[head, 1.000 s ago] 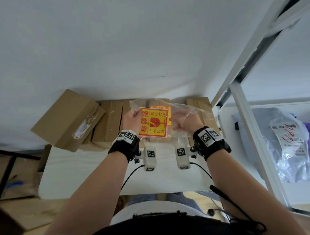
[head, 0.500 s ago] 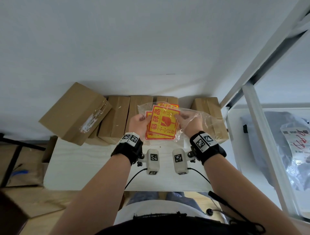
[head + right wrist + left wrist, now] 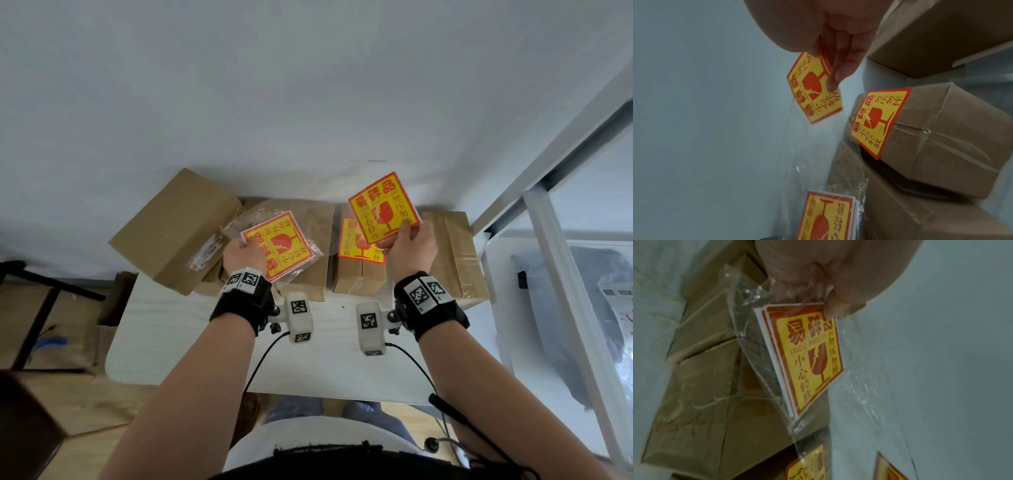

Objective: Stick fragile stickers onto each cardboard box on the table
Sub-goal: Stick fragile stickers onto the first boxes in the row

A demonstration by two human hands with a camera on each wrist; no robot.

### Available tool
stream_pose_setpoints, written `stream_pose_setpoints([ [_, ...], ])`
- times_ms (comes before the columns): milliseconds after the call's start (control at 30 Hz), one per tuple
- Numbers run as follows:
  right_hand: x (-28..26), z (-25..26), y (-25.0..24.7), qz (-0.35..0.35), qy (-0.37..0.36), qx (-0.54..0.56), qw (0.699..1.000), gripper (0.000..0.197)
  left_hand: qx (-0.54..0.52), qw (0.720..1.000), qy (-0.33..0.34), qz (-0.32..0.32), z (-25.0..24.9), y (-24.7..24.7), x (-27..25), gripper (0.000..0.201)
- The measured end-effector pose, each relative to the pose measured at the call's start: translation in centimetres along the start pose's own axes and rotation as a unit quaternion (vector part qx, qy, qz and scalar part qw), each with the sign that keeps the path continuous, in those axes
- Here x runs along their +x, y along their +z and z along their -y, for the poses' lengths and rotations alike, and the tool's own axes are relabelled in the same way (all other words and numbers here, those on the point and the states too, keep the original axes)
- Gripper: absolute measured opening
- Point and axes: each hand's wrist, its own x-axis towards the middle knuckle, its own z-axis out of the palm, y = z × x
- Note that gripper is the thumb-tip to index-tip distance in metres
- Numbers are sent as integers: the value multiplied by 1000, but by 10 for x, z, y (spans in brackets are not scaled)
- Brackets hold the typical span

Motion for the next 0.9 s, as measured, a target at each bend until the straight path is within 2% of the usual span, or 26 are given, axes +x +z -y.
stream_pose_setpoints([
  [100,-6,1,3,4,17,20,1000,7,-3,999,-32,-16,5,-1,4,29],
  [167,-9,1,3,9,19,14,1000,6,-22,999,-31,-25,5,2,0,38],
  [267,-14,0,2,-22,20,42,999,5,-31,998,2,-45,4,8,-6,59],
  [333,-16,4,-3,-60,19,87,994,3,-19,997,31,-66,3,14,-10,82],
  [433,-13,12,-14,-81,21,152,985,6,86,989,79,-92,0,23,-16,101],
  [500,-9,16,-20,-68,11,154,986,7,144,983,104,-53,-4,27,-23,95],
  [600,-9,19,-26,-33,1,133,991,8,181,966,185,18,-11,35,-32,68],
  [667,-10,20,-29,-4,3,145,989,13,141,955,253,65,-17,45,-40,48],
  [733,-11,20,-31,25,7,152,988,17,75,942,296,139,-23,55,-51,31],
  [800,-10,18,-35,51,12,158,986,15,34,927,293,232,-30,61,-66,22],
  [900,-8,15,-43,71,14,172,982,13,20,902,263,343,-40,70,-87,24],
])
